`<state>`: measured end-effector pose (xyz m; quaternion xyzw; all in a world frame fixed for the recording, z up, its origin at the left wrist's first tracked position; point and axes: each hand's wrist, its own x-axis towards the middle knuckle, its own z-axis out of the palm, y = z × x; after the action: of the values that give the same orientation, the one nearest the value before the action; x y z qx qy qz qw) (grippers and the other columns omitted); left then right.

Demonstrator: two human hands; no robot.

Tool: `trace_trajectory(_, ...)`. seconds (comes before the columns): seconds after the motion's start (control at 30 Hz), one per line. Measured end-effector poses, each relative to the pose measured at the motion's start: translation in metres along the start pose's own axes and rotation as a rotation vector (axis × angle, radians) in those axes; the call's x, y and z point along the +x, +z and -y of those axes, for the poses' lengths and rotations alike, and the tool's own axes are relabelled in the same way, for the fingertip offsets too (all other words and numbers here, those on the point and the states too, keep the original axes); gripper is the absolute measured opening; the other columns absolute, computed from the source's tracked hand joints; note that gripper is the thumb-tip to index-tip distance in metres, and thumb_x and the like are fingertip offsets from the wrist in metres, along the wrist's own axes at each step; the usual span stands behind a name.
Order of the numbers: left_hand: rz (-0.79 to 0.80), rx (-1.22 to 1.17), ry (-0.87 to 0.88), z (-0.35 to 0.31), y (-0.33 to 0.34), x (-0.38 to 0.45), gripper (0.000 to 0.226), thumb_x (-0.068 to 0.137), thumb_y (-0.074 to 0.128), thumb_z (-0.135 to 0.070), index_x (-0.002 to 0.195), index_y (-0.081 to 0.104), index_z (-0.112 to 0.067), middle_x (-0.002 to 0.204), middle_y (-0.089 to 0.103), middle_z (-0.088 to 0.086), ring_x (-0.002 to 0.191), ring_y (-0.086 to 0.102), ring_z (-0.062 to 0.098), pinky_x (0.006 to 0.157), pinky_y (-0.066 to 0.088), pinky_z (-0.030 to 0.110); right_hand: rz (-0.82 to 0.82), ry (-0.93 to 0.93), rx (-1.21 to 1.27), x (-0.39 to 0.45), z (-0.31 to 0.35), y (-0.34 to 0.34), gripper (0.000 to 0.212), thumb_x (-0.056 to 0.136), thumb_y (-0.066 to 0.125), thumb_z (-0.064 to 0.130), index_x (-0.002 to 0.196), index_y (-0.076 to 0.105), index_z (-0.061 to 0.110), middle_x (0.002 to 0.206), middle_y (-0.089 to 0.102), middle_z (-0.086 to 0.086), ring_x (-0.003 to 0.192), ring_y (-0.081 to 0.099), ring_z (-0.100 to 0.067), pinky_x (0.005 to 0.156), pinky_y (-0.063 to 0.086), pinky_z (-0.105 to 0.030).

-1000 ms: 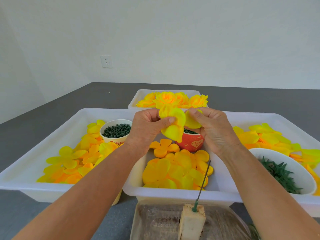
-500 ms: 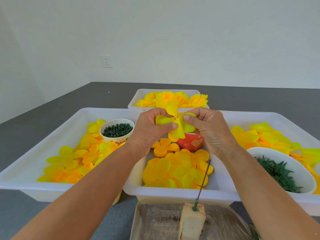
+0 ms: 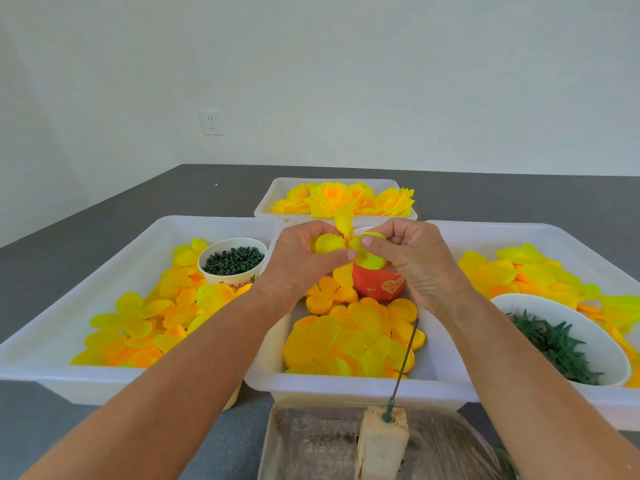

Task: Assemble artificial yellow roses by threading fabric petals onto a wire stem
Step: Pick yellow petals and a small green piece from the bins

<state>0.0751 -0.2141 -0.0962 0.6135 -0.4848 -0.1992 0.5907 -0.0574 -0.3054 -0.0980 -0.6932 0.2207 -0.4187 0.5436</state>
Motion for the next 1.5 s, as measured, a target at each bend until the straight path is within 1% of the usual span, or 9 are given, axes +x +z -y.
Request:
trace_trajectory(0.3,-0.041,-0.157,-0.02,0.0,-0.002,0.003,0.012,0.08,0.065,0.006,0.079,0.064,-0.005,0.072,0.062,0.006,0.053,0.063,0.004,0.048,0.051,0.019,-0.1,0.058,-0.035,0.005,-0.005,-0.003,0.007,0.086,0.065,0.018,0.078,0.065,0.018,0.089,0.07,-0.019,0.093,0.065,-0.039,0.086,0.047,-0.062)
trace_trajectory(0.4,-0.071,-0.131,0.007,0.001,-0.002,0.004,0.015,0.08,0.063,0.009,0.076,0.064,-0.006,0.064,0.059,0.003,0.048,0.059,0.001,0.044,0.046,0.013,-0.102,0.055,-0.036,0.005,-0.006,-0.003,0.008,0.087,0.064,0.017,0.079,0.064,0.017,0.089,0.07,-0.018,0.089,0.067,-0.036,0.084,0.049,-0.06)
trace_trajectory(0.53,-0.119,-0.147,-0.027,0.004,-0.004,0.006,0.022,0.078,0.063,0.009,0.066,0.059,-0.008,0.052,0.054,-0.005,0.042,0.055,0.003,0.043,0.048,0.018,-0.111,0.042,-0.002,0.006,-0.005,-0.003,0.011,0.089,0.059,0.011,0.079,0.06,0.014,0.083,0.072,-0.016,0.08,0.071,-0.031,0.063,0.054,-0.039)
trace_trajectory(0.83,-0.172,-0.081,-0.08,0.01,-0.006,0.009,0.021,0.076,0.064,0.005,0.066,0.062,-0.013,0.065,0.056,0.01,0.057,0.058,0.021,0.054,0.057,0.037,-0.132,-0.011,-0.047,0.003,-0.001,-0.001,0.017,0.089,0.054,0.0,0.084,0.055,0.016,0.086,0.067,-0.015,0.067,0.07,-0.022,0.051,0.052,-0.026)
trace_trajectory(0.97,-0.119,0.041,0.018,0.012,-0.004,0.008,0.029,0.075,0.071,-0.002,0.056,0.059,-0.021,0.051,0.054,-0.009,0.049,0.053,0.009,0.046,0.047,0.024,-0.021,-0.002,-0.167,0.001,0.0,0.003,0.03,0.091,0.047,-0.001,0.089,0.062,0.024,0.098,0.063,0.002,0.073,0.065,-0.011,0.06,0.055,-0.024)
trace_trajectory(1.1,-0.085,0.04,0.06,0.013,-0.002,0.006,0.024,0.077,0.073,-0.009,0.06,0.065,-0.024,0.049,0.06,-0.01,0.046,0.058,0.006,0.045,0.05,0.023,0.043,-0.017,-0.205,-0.001,0.001,0.005,0.009,0.083,0.068,0.019,0.092,0.066,0.021,0.095,0.067,0.005,0.092,0.062,-0.008,0.078,0.05,-0.018)
trace_trajectory(1.2,-0.079,0.058,0.06,0.013,-0.002,0.006,0.01,0.075,0.076,-0.016,0.068,0.069,-0.017,0.052,0.061,-0.008,0.049,0.059,0.008,0.047,0.054,0.028,0.101,-0.038,-0.252,-0.003,0.001,0.006,0.041,0.063,0.075,0.044,0.095,0.065,0.021,0.097,0.067,0.009,0.092,0.062,-0.001,0.078,0.05,-0.012)
trace_trajectory(1.33,-0.091,0.039,0.056,0.012,-0.002,0.006,0.019,0.075,0.075,-0.012,0.064,0.063,-0.004,0.051,0.059,-0.007,0.046,0.057,0.008,0.043,0.048,0.022,0.06,-0.05,-0.337,-0.003,0.0,0.003,0.014,0.078,0.074,0.021,0.088,0.067,0.014,0.083,0.069,0.001,0.078,0.065,-0.008,0.072,0.052,-0.025)
trace_trajectory(1.5,-0.096,0.043,0.067,0.012,-0.002,0.007,0.017,0.081,0.07,-0.012,0.079,0.068,0.004,0.07,0.065,0.025,0.058,0.058,0.026,0.056,0.053,0.04,-0.012,-0.034,-0.317,0.0,0.0,0.001,0.009,0.084,0.066,0.011,0.08,0.064,0.003,0.065,0.068,-0.011,0.054,0.061,-0.017,0.06,0.053,-0.034)
